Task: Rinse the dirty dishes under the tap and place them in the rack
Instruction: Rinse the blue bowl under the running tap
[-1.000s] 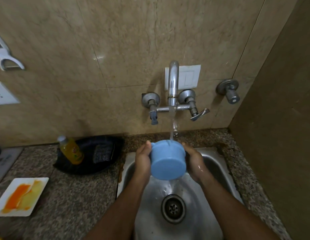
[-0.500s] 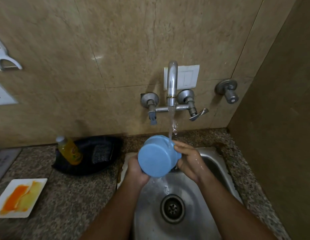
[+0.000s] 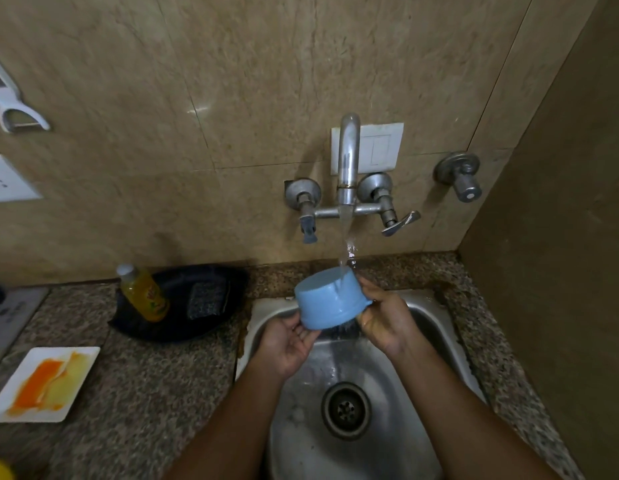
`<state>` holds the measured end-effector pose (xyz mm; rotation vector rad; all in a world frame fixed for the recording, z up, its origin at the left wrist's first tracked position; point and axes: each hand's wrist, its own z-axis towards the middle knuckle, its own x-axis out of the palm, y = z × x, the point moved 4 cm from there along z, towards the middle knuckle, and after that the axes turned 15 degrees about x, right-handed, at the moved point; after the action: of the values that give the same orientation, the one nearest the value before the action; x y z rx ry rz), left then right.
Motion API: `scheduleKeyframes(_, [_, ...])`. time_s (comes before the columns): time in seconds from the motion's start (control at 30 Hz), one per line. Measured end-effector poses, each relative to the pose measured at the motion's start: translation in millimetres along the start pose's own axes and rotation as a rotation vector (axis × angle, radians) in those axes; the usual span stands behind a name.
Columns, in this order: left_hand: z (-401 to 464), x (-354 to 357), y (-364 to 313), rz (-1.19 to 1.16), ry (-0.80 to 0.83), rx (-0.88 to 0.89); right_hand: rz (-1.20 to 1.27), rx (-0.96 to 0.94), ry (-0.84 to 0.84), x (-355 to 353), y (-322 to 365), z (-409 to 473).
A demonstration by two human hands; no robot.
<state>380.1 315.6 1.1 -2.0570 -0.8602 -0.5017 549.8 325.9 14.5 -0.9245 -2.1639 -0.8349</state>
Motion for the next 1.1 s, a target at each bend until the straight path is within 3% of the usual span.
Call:
scheduleKeyframes(0.23, [-11,11,7,0.086,0.123,-0.012,0.205,0.063,-0.226,-32,-3,1])
scheduleKeyframes(0.7, [-21,10,-9,0.290,0.477,0.112,0.020,0.093,-0.193,-36,-25,-7])
scheduleKeyframes(1.1, [-1,-2,-15,0.219,0.348,0.213,-0.121,-0.100,-0.061,-15,-13,0])
